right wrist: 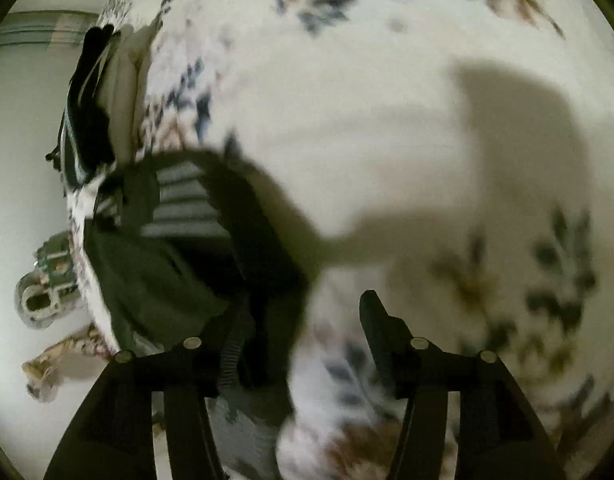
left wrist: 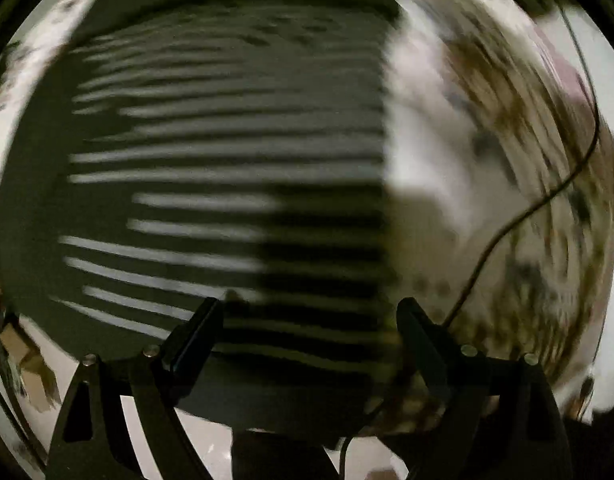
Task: Fold small clothes
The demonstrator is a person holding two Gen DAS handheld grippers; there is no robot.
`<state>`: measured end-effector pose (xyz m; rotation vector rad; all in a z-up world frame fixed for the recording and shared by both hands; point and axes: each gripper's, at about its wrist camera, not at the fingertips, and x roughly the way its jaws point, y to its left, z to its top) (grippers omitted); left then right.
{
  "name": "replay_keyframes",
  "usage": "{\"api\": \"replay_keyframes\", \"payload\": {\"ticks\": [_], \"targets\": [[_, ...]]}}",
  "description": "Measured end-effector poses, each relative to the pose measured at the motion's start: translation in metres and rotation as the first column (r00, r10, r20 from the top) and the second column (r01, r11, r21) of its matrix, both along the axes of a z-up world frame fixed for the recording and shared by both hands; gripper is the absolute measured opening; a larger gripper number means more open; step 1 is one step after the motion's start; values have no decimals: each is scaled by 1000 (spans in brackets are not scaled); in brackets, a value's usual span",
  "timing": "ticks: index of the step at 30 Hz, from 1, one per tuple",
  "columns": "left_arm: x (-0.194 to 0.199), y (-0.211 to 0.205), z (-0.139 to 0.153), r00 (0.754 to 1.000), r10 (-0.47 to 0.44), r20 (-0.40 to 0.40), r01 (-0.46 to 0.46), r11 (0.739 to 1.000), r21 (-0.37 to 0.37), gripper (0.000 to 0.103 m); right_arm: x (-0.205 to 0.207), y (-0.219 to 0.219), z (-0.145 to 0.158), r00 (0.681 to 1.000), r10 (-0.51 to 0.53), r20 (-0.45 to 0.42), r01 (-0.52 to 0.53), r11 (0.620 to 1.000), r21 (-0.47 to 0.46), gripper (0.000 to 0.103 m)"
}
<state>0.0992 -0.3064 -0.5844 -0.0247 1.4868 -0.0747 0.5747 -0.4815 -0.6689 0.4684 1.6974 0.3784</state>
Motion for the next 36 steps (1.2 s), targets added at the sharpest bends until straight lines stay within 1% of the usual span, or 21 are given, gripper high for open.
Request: {"api": "replay_keyframes", "payload": {"ticks": [1,2,3,4,5,6,7,8,11,13,14,16,17,18,19,22,25,28,32,34,36], "targets": [[-2,-12,-10,999,-35,-1,35,999,20,88,-9,-6,-1,1000,-1,-7,1,1000,8,58],[-4,-19,-15,999,-53,3,53,998,34,82,-14,-9,-3,1000,-4,-9,4,1000,19,58],[-4,-26,-23,997,-77,13,76,994,76,67,-21,-15,-7,1000,-9,-12,9,999,32,58],[-4,-29,-26,995,-94,28,90,990,109,60,-25,-18,-10,1000,-18,-16,19,999,44,58],[-4,-30,-25,994,-97,42,92,990,111,43,-28,-21,-15,999,-38,-25,40,997,63,58],[-3,-28,-20,993,-94,69,85,989,120,22,-27,-24,-21,998,-59,-33,62,994,85,58],[-2,-26,-17,993,-93,78,82,988,134,13,-25,-26,-25,996,-82,-35,85,991,101,58],[-2,-22,-13,992,-89,86,77,988,136,8,-20,-27,-30,993,-110,-33,113,986,122,58],[-2,-5,2,993,-43,113,32,995,96,7,1,-26,-43,982,-185,-19,185,962,200,58],[-2,2,14,991,-32,133,19,995,94,7,13,-17,-53,980,-196,-23,195,949,246,58],[-2,5,20,990,-27,140,15,996,91,7,18,-11,-60,980,-194,-47,199,943,267,58],[-2,10,33,988,-16,154,3,996,85,7,23,1,-67,978,-204,-54,211,935,286,58],[-2,15,43,987,-9,162,-3,998,71,7,26,10,-64,979,-202,-28,202,941,270,47],[-2,18,50,985,-2,170,-8,998,62,7,26,13,-59,981,-196,-7,192,952,240,4],[-5,20,58,984,4,178,-14,998,57,7,27,19,-51,982,-191,8,185,960,210,6],[3,45,85,975,43,218,-49,999,21,7,30,35,-20,983,-172,62,164,979,123,6],[9,80,112,958,136,253,-126,991,-53,7,36,62,26,985,-118,123,112,992,58,5],[14,112,125,940,211,267,-188,976,-111,7,43,99,79,983,-68,173,66,998,16,5],[6,179,141,912,300,280,-256,949,-181,7,51,178,143,976,4,218,9,998,-60,5],[-1,219,146,893,351,280,-299,930,-213,7,55,222,161,974,36,225,-14,995,-95,5],[-5,251,144,879,393,270,-333,911,-242,7,63,282,175,969,76,237,-42,989,-145,5]]}}
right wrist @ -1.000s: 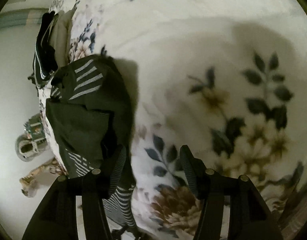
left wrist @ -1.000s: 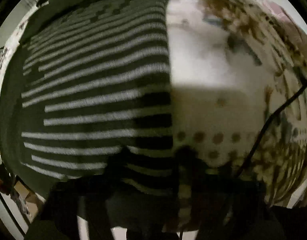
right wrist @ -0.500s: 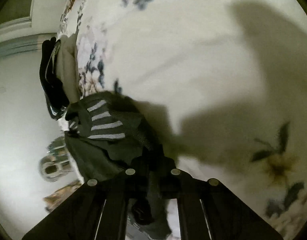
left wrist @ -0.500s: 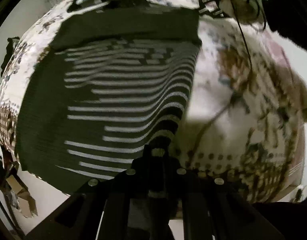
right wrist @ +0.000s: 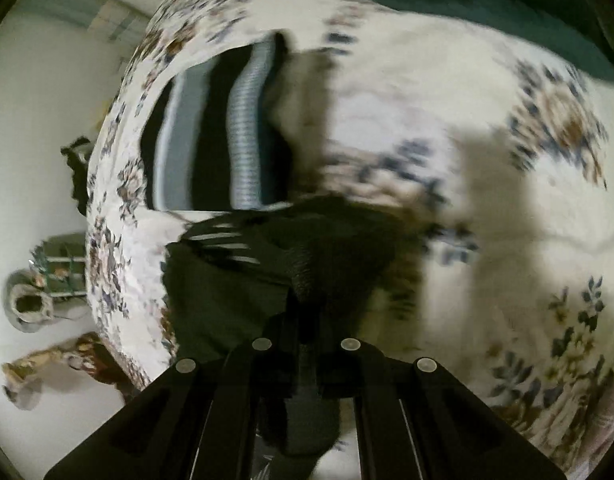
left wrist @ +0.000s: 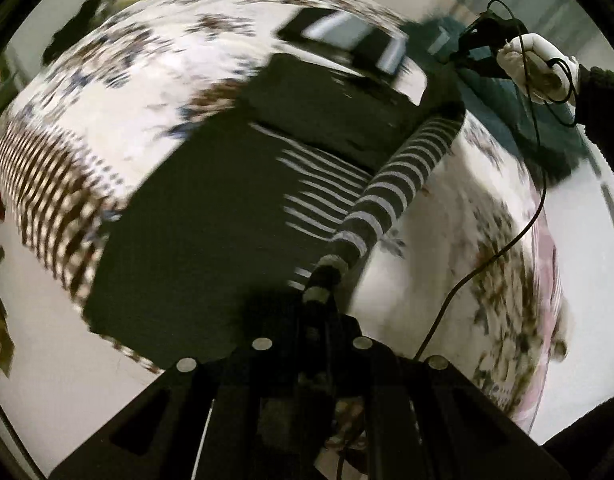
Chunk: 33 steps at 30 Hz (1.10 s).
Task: Fold small clothes
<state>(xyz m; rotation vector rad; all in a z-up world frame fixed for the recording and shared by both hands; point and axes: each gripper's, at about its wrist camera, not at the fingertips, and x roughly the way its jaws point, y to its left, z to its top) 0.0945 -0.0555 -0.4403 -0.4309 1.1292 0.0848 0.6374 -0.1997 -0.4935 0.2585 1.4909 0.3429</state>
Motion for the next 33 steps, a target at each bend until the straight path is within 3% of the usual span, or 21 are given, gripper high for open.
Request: {"api": "replay_keyframes", "payload": {"ticks": [4,8,14,17,19,22,23,24,26,28,31,33], "targets": [[-5,66,-18,995,102,-3,-102,990,-96,7,14,117,-1,998,68,11,-67,993,-97,5],[-4,119,-47,985,170,-25,-172,970,-170,7,26,236,-37,990,144,7,-138,961,-239,5],[-2,179,-95,967,245,-71,-255,945,-205,7,38,329,-97,989,150,-13,-145,926,-347,5],[1,193,-118,969,225,-107,-244,942,-229,7,41,347,-123,990,137,-46,-144,917,-371,5],[0,202,-134,965,208,-159,-244,934,-260,12,44,345,-137,989,105,-101,-133,932,-338,7],[-12,220,-141,944,226,-239,-277,939,-204,15,33,324,-130,984,87,-154,-118,972,-202,27],[-20,230,-142,934,242,-262,-291,942,-165,14,26,317,-126,982,97,-165,-125,978,-168,45],[-31,242,-142,923,262,-282,-308,943,-129,14,17,309,-121,979,109,-173,-133,983,-131,56],[-47,260,-139,906,292,-305,-334,938,-94,12,-14,289,-111,969,149,-196,-168,982,-85,57],[-57,274,-134,903,303,-305,-349,931,-106,12,-47,271,-107,960,180,-213,-195,979,-52,57],[-59,273,-120,921,278,-272,-322,937,-132,27,-124,250,-119,938,215,-273,-217,976,25,57],[-57,267,-116,929,264,-260,-305,943,-135,50,-185,255,-146,896,242,-373,-217,970,108,57]]}}
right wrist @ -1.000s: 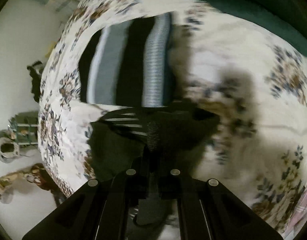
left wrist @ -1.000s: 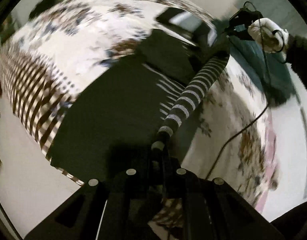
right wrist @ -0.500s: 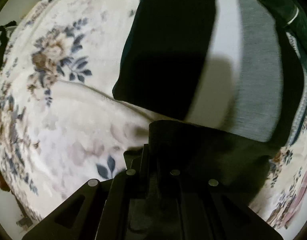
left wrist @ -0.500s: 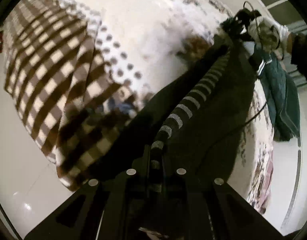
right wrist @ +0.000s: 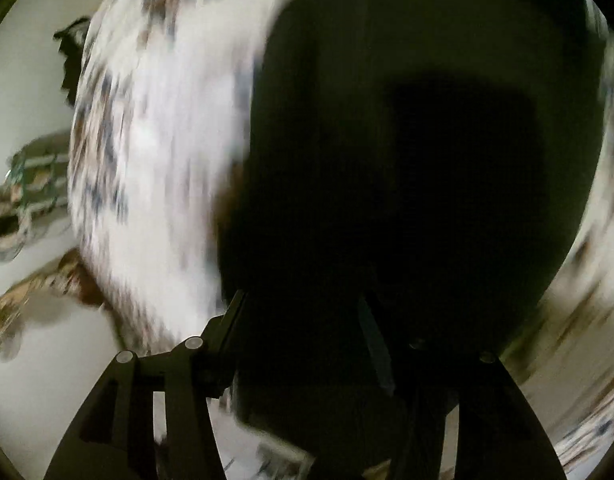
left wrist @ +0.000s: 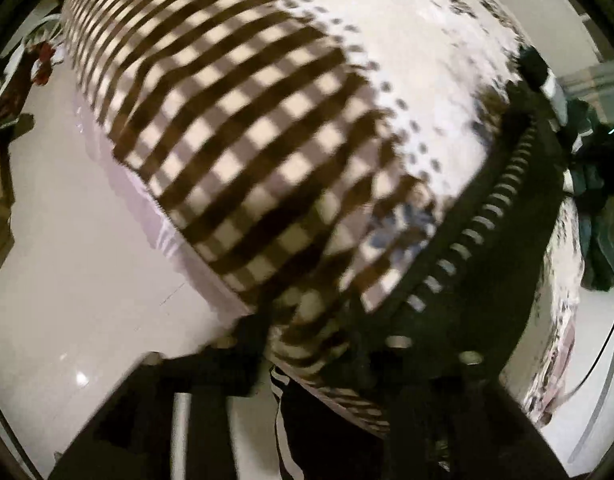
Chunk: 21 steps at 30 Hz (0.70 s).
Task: Fold small clothes
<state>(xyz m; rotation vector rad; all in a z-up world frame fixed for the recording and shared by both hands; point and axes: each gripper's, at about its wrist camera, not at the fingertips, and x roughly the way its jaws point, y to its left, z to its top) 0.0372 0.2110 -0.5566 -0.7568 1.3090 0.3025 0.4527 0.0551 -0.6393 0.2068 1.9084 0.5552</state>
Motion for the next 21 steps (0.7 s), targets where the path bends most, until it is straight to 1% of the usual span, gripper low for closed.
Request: {"api": "replay_keyframes", "payload": {"ticks": [2,4,6,7,9,10,11,12,13,15,17,18,19,20,21], "targets": [[3,-9,3,1000,1,19,-1,1000,-11,51,-60,18,-35,991,-24,-135,34,997,69,57],[3,-13,6,1000,12,20,-12,1000,2,51,-103,45,-65,974,-38,-222,67,990,124,57],[0,-18,11,1000,16,22,-17,1000,19,51,-138,72,-87,950,-63,-305,128,972,199,57],[1,-14,13,1000,18,20,-19,999,36,51,-149,79,-92,941,-87,-326,167,960,226,57],[7,-16,15,999,12,35,-14,999,52,51,-153,68,-90,926,-142,-349,245,930,273,57],[12,-19,17,999,-6,42,3,998,64,51,-153,54,-87,911,-175,-373,299,904,306,57],[16,-23,16,999,-22,43,19,997,69,51,-152,28,-81,897,-216,-385,355,871,338,57],[23,-29,12,998,-55,44,52,996,71,51,-150,7,-75,898,-245,-365,374,861,344,57],[32,-36,7,995,-89,33,86,994,74,51,-148,-27,-64,909,-279,-311,378,865,329,57],[47,-49,-5,988,-151,18,149,987,58,51,-149,-80,-50,920,-327,-218,380,882,280,57],[56,-61,-14,979,-205,5,204,977,68,51,-162,-133,-43,919,-367,-145,390,900,196,57],[59,-68,-18,971,-239,-1,238,967,90,50,-172,-154,-43,914,-384,-129,401,903,155,57],[61,-73,-20,965,-264,-5,263,958,113,44,-188,-177,-47,904,-407,-131,421,900,111,57],[62,-79,-22,954,-300,-3,298,944,140,8,-203,-188,-53,895,-420,-148,436,895,93,57],[62,-82,-23,949,-315,0,312,939,146,5,-213,-197,-58,886,-430,-172,448,890,83,57]]}}
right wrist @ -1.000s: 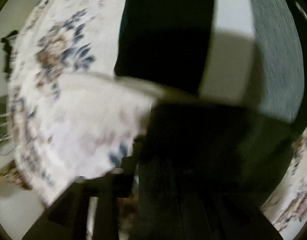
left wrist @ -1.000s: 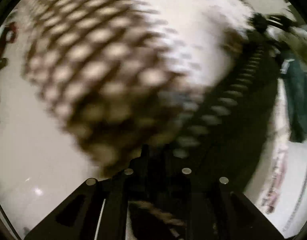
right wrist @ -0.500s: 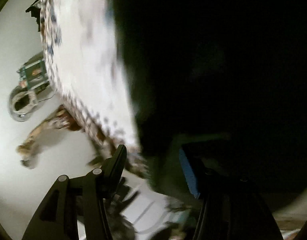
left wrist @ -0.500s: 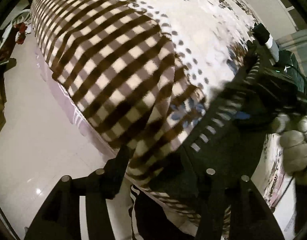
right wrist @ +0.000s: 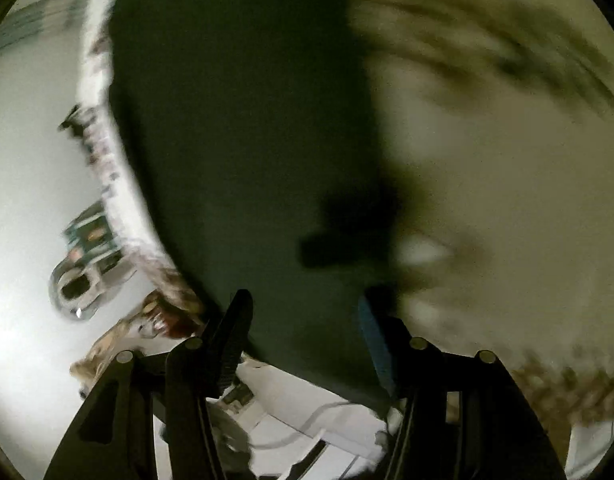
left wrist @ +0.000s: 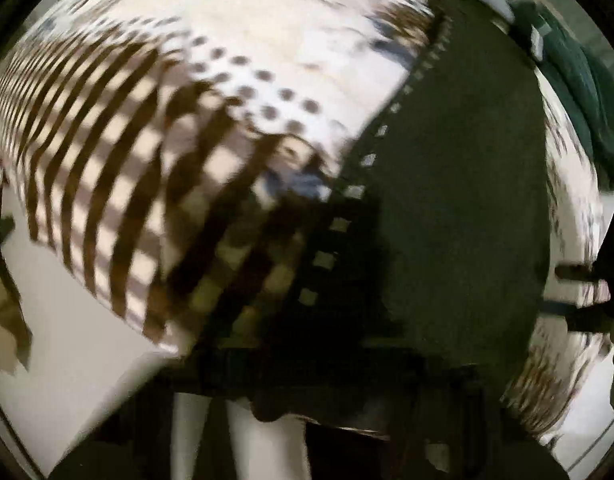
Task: Fold small clothes
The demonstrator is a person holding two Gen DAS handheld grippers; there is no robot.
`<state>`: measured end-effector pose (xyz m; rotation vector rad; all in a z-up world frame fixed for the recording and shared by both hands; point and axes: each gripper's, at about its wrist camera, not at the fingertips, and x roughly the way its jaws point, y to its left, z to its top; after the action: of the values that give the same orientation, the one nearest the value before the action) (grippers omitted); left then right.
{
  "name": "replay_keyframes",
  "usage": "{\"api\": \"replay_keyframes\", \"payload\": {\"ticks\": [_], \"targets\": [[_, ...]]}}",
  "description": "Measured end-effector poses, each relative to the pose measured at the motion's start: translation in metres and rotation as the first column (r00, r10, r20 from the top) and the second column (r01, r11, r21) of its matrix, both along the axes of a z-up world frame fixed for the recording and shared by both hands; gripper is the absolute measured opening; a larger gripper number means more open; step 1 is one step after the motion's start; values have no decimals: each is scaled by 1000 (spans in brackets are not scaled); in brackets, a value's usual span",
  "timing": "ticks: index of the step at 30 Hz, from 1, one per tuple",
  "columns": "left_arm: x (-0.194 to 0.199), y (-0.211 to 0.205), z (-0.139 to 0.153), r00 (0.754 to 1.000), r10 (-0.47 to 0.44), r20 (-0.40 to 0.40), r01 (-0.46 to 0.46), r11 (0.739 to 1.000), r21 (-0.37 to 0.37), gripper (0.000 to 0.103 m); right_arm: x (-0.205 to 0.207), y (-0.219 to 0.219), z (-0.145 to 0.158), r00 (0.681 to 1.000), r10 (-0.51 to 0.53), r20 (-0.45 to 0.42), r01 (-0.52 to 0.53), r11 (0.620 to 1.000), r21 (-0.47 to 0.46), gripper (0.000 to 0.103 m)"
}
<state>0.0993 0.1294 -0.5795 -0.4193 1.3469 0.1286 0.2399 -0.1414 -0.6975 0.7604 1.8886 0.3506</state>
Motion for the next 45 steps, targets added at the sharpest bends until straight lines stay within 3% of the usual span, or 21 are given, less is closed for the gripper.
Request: {"api": "replay_keyframes", "payload": {"ticks": [5,7,8,10,14,17,20,22,23,24,28,31,32,34,35,37,41,45], "targets": [[-12,9,13,998,24,51,-22,999,-42,5,-73,18,-39,994,24,-108,-19,999,50,56],[-15,11,17,998,25,54,-22,998,-50,5,-87,31,-41,997,27,-72,-24,999,45,17],[-15,12,20,998,16,54,-13,998,-54,5,-96,39,-41,999,16,-49,-14,1000,26,12],[-15,13,24,999,2,50,1,998,-61,5,-112,38,-30,1000,-1,-30,1,1000,-5,11],[-22,8,20,999,-38,19,39,996,-85,5,-124,40,-6,997,73,5,-72,995,-63,10],[-17,3,12,998,-46,-51,40,992,-120,9,-121,32,-14,996,84,-38,-88,991,-105,12],[-2,6,32,996,-42,-80,35,995,-92,13,-109,40,-7,990,114,-85,-126,981,-147,20],[12,8,53,997,-68,-49,65,996,-56,32,-109,39,7,991,121,-49,-127,979,-159,31],[18,9,60,997,-75,-27,74,996,-54,52,-99,36,17,995,101,-19,-103,981,-164,53],[32,11,71,997,-79,22,80,995,-62,65,-90,27,19,997,82,7,-79,984,-161,62],[100,9,78,987,-103,121,117,987,-111,67,-45,18,46,993,30,117,-9,984,-179,62],[171,-1,60,973,-145,179,160,984,-76,67,-1,10,47,986,-3,165,36,980,-194,62],[185,0,52,972,-163,170,173,984,-47,67,24,9,47,984,-22,177,58,978,-202,62],[214,-6,17,969,-235,77,227,969,96,67,45,11,45,979,-42,199,85,973,-213,62],[218,-2,2,968,-248,29,243,962,124,67,54,13,42,978,-41,205,91,967,-239,62],[212,16,-10,966,-255,38,252,965,64,69,72,3,39,978,-37,206,94,958,-272,62],[204,37,3,967,-253,31,253,967,-8,67,91,-16,35,980,-76,182,123,957,-261,62],[240,50,28,975,-180,133,200,967,-159,67,119,-55,42,965,-120,232,176,954,-243,62]]}}
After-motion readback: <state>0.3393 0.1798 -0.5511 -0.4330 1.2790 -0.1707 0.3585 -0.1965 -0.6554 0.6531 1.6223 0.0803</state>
